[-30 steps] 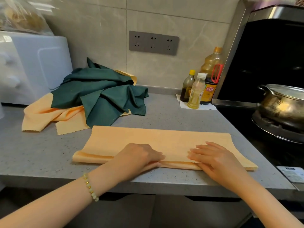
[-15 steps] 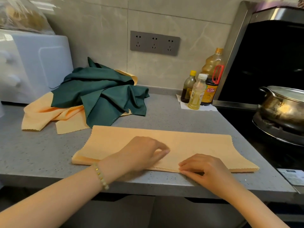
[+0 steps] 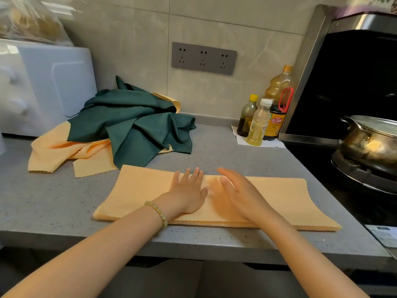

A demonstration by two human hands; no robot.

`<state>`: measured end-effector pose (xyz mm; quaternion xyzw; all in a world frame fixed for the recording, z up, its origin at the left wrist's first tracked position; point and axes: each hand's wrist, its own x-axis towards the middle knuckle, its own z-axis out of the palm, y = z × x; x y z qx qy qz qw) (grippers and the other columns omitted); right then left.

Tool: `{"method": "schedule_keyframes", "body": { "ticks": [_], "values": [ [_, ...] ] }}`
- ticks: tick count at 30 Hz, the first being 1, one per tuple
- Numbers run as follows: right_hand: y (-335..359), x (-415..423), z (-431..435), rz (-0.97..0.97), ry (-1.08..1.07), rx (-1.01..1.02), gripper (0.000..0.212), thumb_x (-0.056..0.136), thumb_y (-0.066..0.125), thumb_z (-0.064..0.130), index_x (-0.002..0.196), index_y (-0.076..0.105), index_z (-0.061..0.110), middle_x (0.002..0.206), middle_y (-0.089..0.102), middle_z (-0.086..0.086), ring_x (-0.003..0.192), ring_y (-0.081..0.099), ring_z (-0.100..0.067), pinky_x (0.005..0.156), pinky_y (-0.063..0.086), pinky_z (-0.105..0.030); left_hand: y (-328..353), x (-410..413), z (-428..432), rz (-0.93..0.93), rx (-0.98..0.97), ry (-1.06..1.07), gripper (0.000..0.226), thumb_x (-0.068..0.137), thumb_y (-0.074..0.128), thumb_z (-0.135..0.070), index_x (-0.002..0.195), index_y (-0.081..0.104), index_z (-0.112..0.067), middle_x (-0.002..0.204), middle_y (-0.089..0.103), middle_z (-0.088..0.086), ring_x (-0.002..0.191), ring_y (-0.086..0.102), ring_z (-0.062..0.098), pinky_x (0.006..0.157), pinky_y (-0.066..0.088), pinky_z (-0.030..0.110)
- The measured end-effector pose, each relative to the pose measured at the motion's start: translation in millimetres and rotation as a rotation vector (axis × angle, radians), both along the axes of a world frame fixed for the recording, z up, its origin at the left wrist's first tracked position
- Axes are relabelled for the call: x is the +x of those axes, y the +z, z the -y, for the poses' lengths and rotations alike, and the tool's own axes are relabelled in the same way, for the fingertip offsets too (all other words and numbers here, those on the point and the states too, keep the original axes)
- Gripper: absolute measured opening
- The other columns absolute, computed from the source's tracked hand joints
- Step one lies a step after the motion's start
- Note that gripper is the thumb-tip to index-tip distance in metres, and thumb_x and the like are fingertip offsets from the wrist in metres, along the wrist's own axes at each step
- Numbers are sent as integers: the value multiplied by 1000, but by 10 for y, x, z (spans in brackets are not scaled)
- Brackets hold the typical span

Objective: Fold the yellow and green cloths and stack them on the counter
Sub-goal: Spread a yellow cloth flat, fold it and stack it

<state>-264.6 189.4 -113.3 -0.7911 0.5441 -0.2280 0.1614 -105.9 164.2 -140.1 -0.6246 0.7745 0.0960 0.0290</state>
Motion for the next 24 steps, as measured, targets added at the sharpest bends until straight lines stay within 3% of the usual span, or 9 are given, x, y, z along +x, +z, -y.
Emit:
{"method": "schedule_keyframes", "body": {
  "ticks": [3, 8, 24],
  "values": [
    [-108, 210, 228, -203, 3, 85, 49, 104, 19, 30, 151, 12, 19, 159, 7, 3, 146, 3, -13, 119, 1, -33, -44, 5, -13, -38, -10, 11, 59, 102, 9, -43, 152, -12, -18, 159, -18, -3, 146, -18, 21, 117, -11, 49],
    [-335, 208, 243, -402, -44, 139, 51, 103, 12, 39, 152, 1, 27, 159, -5, 7, 146, -9, -17, 117, -5, -42, -83, 0, 8, -27, -44, 28, 59, 102, 9, -44, 152, -12, -21, 159, -18, -5, 146, -18, 26, 116, -9, 53],
    [-359, 192, 232, -453, -97, 139, 53, 98, 9, 52, 149, -4, 42, 158, -10, 10, 146, -13, -24, 116, -6, -52, -87, 996, -12, -53, -65, 67, 57, 100, 10, -51, 152, -6, -32, 159, -13, -10, 147, -13, 19, 115, -9, 55]
  ]
}}
